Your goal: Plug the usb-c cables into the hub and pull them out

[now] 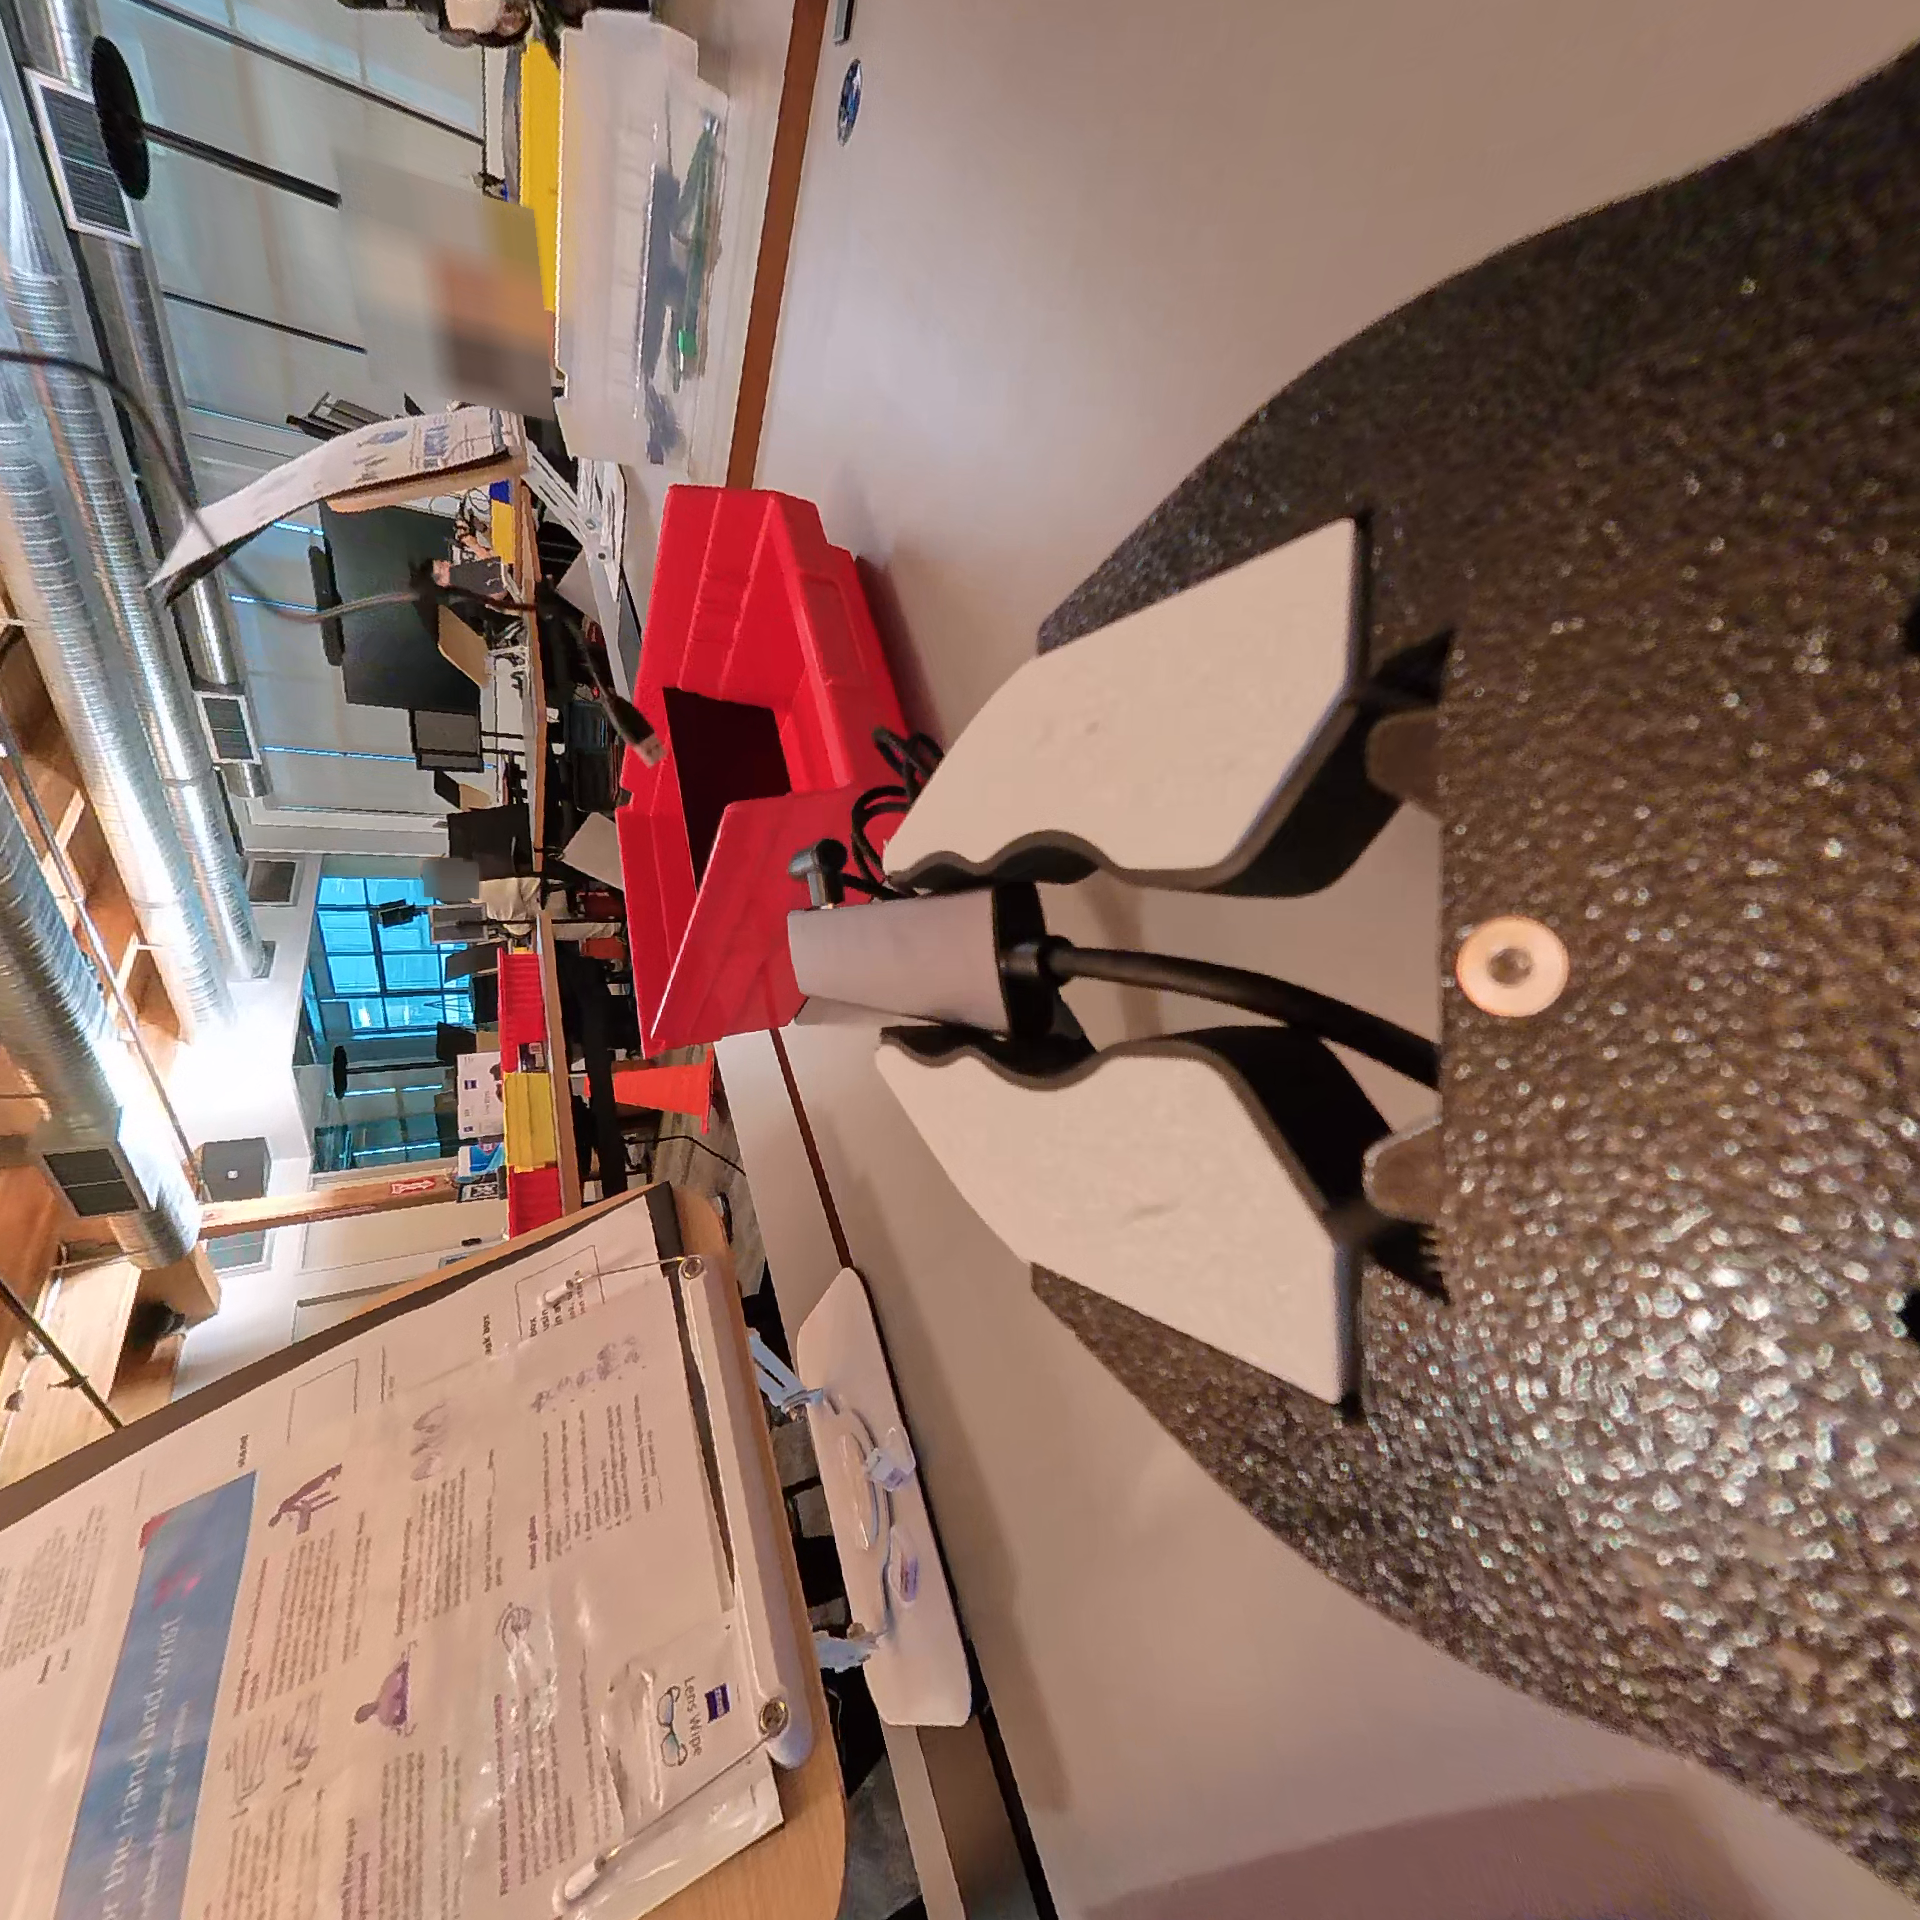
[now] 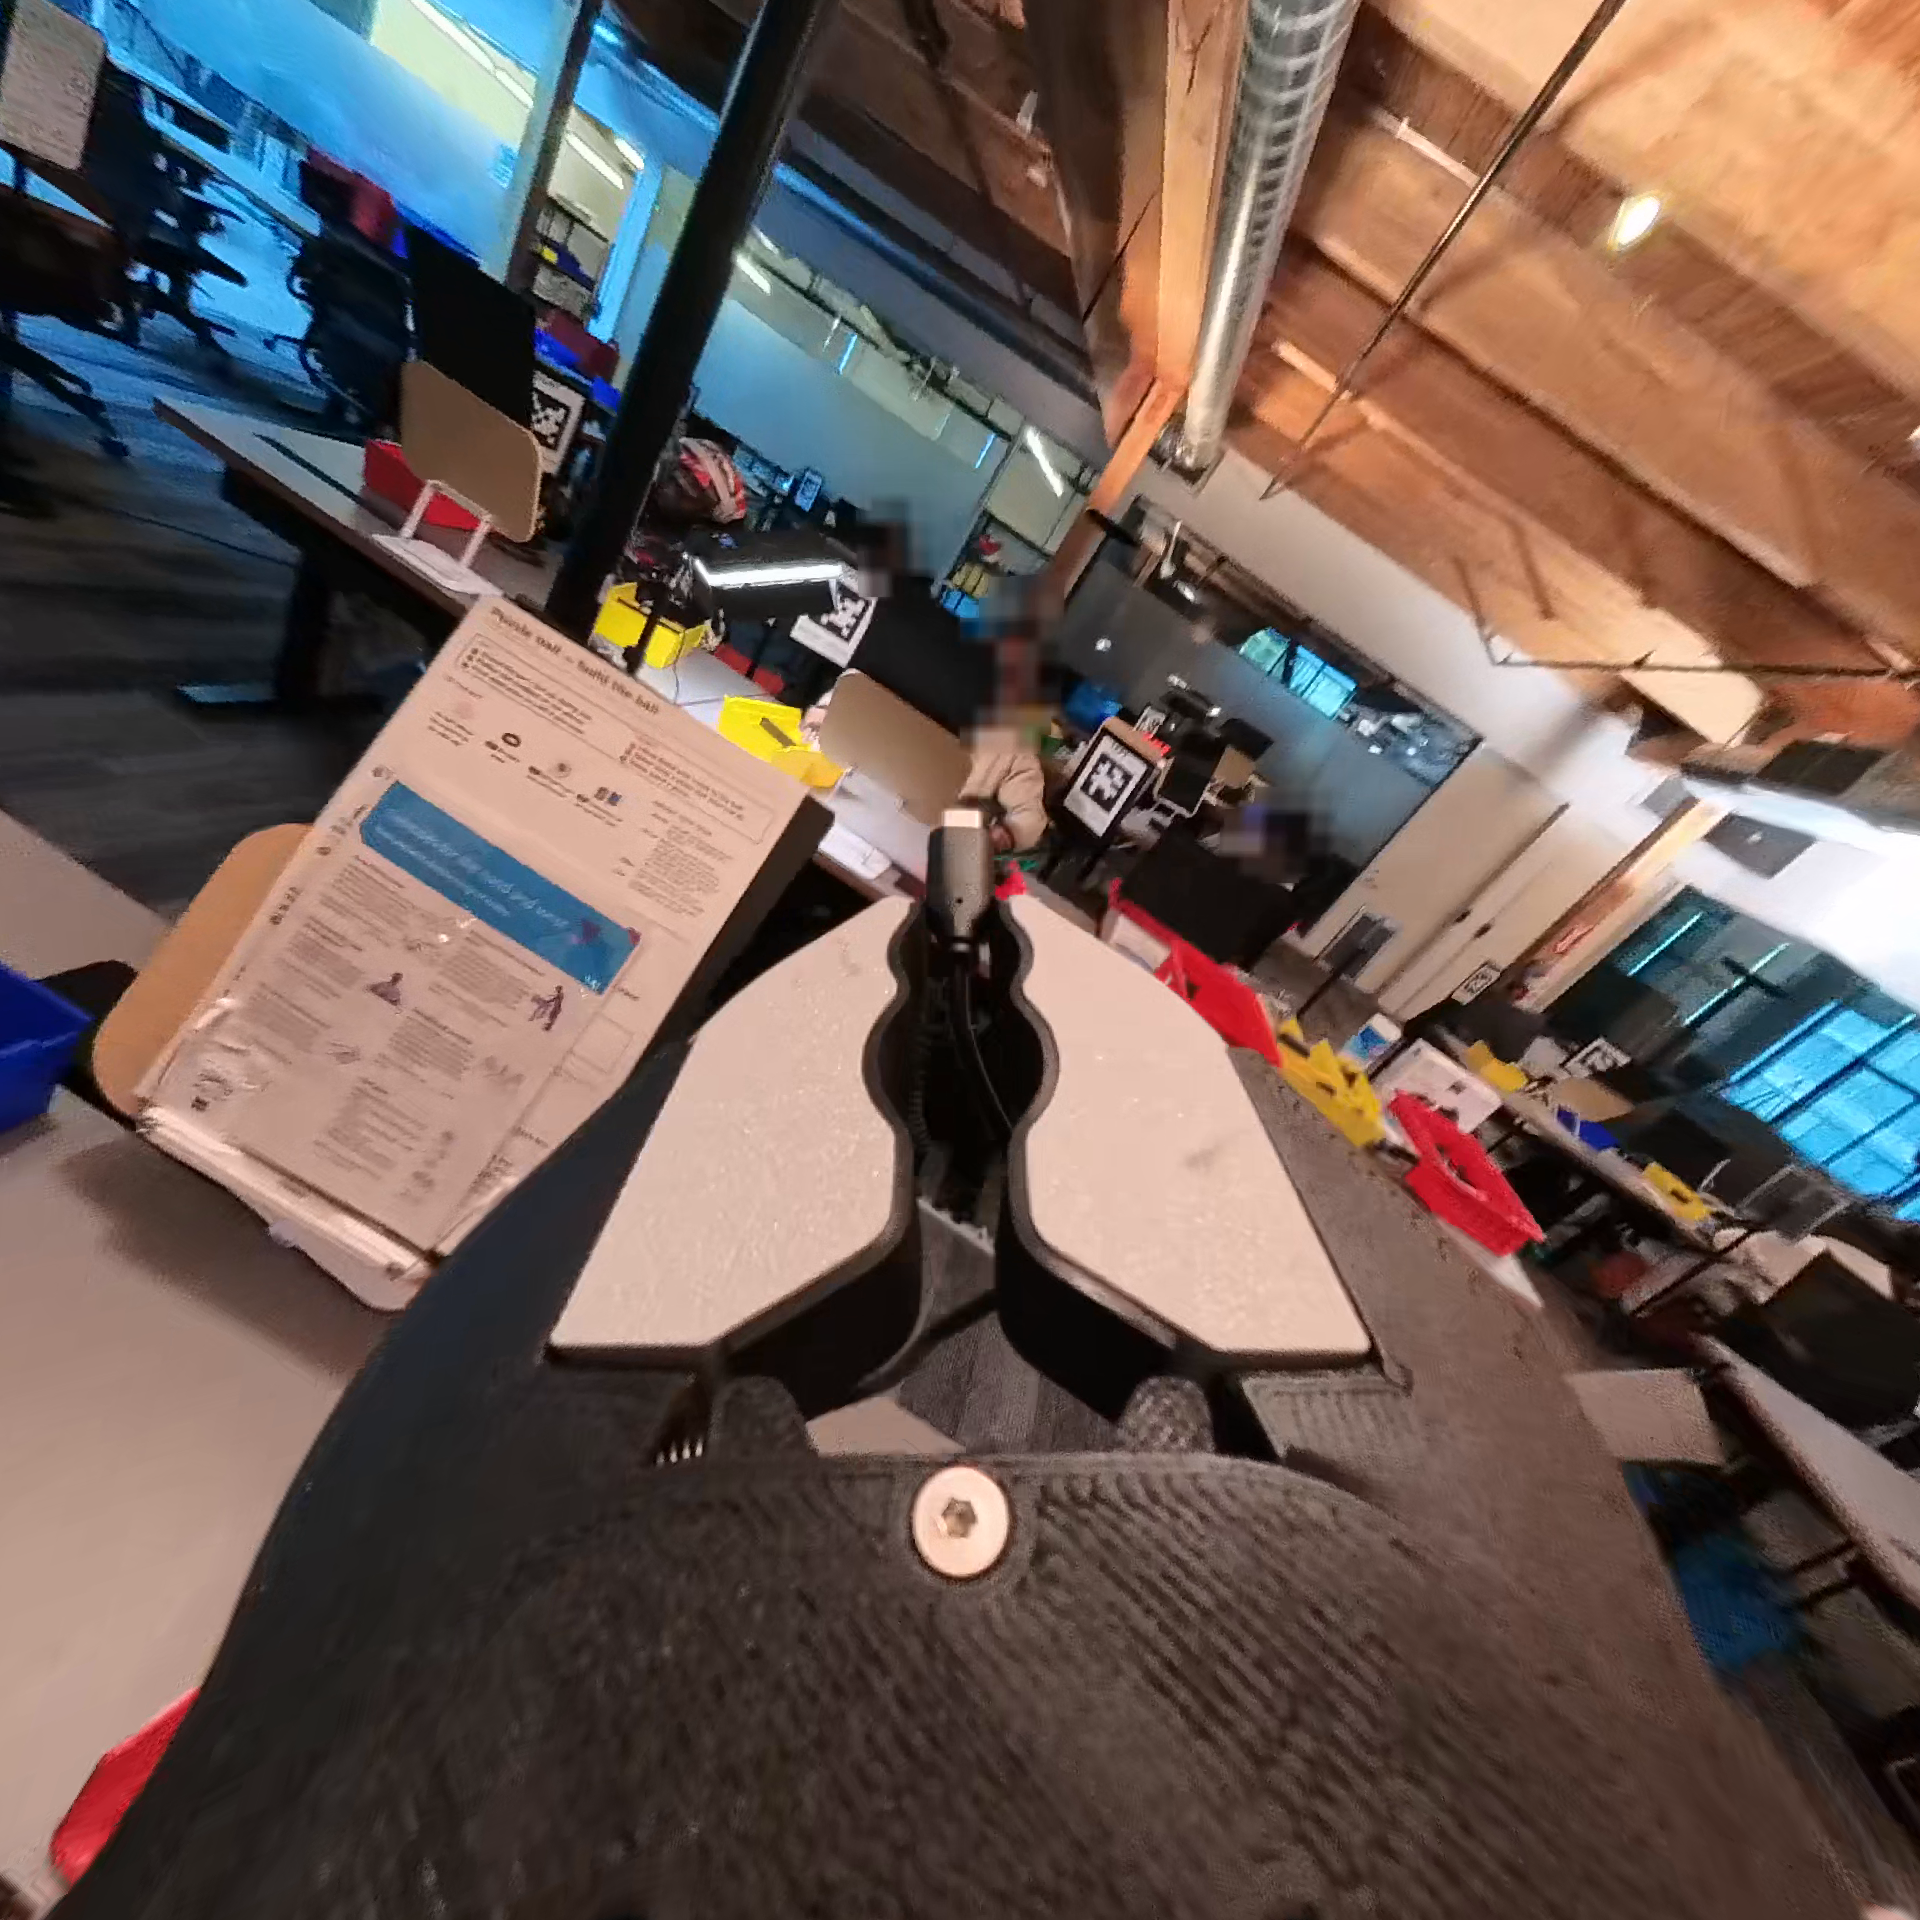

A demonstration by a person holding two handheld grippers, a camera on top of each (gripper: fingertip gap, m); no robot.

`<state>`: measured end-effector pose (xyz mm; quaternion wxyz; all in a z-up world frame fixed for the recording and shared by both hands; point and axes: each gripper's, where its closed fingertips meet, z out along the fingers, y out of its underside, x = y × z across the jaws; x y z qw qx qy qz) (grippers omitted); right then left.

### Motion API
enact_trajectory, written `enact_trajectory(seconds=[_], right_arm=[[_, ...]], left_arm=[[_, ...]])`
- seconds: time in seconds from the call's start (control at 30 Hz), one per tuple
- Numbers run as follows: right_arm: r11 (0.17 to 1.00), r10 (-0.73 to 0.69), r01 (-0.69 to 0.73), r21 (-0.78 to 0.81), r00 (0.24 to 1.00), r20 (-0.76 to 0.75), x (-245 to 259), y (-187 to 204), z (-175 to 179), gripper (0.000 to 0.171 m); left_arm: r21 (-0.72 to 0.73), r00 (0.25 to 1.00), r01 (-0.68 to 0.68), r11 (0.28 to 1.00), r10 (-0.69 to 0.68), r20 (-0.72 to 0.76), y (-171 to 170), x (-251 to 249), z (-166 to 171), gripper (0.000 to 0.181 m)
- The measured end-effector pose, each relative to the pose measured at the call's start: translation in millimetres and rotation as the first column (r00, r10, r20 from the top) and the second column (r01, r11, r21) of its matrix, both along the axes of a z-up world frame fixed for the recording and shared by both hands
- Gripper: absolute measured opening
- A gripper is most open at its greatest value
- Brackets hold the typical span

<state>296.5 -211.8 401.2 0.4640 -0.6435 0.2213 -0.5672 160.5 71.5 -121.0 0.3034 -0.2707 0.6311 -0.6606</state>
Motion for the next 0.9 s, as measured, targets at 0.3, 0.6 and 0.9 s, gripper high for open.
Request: enact_trajectory(seconds=[0.3, 0.6, 0.9], right_arm=[[0.988, 0.092, -0.131, -0.077, 0.918, -0.387, 33.8, 23.8, -252.0, 0.012], [0.964, -0.126, -0.015, -0.267, 0.857, -0.501, 62.9, -0.2, -433.0, 0.012], [0.852, -0.041, -0.313, -0.420, 0.759, -0.650, 37.2, 5.0, -519.5, 0.011]], left_arm=[[-0.016, 1.000, 0.003, 1.000, -0.003, -0.007, 1.8, 0.2, 0.9, 0.024], [-0.009, 1.000, 0.007, 1.000, -0.007, -0.001, 1.8, 0.2, 1.0, 0.024], [-0.020, 1.000, 0.020, 1.000, -0.020, -0.013, 2.8, 1.0, -0.7, 0.024]])
